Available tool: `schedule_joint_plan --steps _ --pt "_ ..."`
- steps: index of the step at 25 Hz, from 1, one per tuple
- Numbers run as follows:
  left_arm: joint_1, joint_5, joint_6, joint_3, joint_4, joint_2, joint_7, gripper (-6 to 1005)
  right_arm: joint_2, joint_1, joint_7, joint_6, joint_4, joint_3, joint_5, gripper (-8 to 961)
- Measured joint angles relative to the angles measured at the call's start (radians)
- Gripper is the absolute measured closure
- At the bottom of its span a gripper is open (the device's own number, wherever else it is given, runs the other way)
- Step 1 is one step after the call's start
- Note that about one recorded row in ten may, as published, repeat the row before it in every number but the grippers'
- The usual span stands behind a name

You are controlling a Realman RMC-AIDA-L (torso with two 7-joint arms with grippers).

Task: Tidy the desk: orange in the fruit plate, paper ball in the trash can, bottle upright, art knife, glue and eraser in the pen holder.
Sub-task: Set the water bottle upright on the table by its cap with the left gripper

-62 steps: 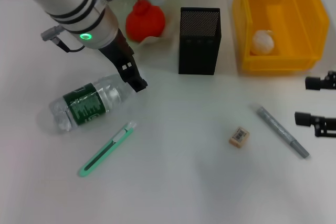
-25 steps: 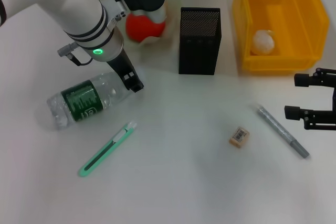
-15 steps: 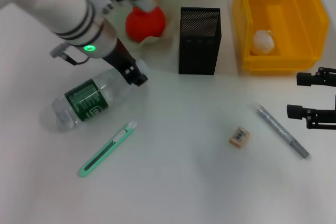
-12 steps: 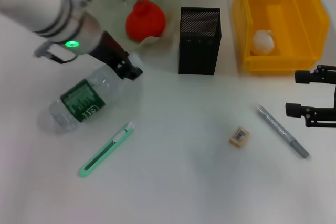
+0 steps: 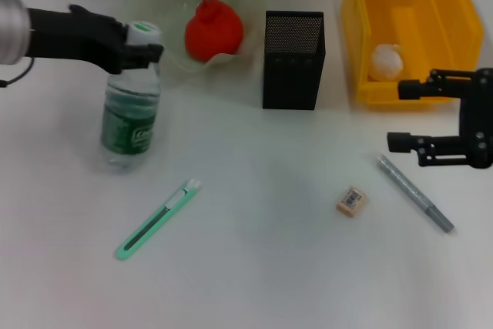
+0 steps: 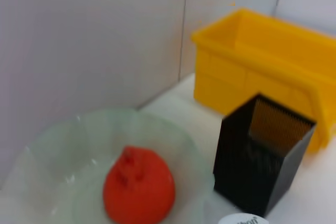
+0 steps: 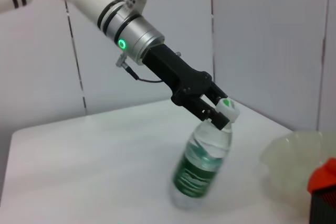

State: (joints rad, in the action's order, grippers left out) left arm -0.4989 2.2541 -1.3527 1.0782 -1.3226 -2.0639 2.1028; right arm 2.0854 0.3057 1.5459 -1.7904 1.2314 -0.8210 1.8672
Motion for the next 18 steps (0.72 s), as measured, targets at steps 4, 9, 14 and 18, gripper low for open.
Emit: schedule_joint_plan --steps 4,9,14,18 --pt "0.078 -0.162 0.025 -0.03 -0.002 -0.006 -0.097 565 -0.001 0.031 0.0 0.001 -0.023 0.0 -0.005 191" --pt "0.148 -0.357 0.098 -0.007 0.069 -0.008 -0.239 564 -0.001 0.051 0.0 0.006 -0.038 0.0 -0.011 191" --pt "0.176 -0.513 0.155 -0.015 0.179 -0.007 -0.377 564 -0.001 0.053 0.0 0.002 -0.038 0.0 -0.013 192" --pt "0.179 -0.628 0.179 -0.039 0.279 -0.004 -0.521 563 -0.001 0.053 0.0 0.0 -0.047 0.0 -0.023 192"
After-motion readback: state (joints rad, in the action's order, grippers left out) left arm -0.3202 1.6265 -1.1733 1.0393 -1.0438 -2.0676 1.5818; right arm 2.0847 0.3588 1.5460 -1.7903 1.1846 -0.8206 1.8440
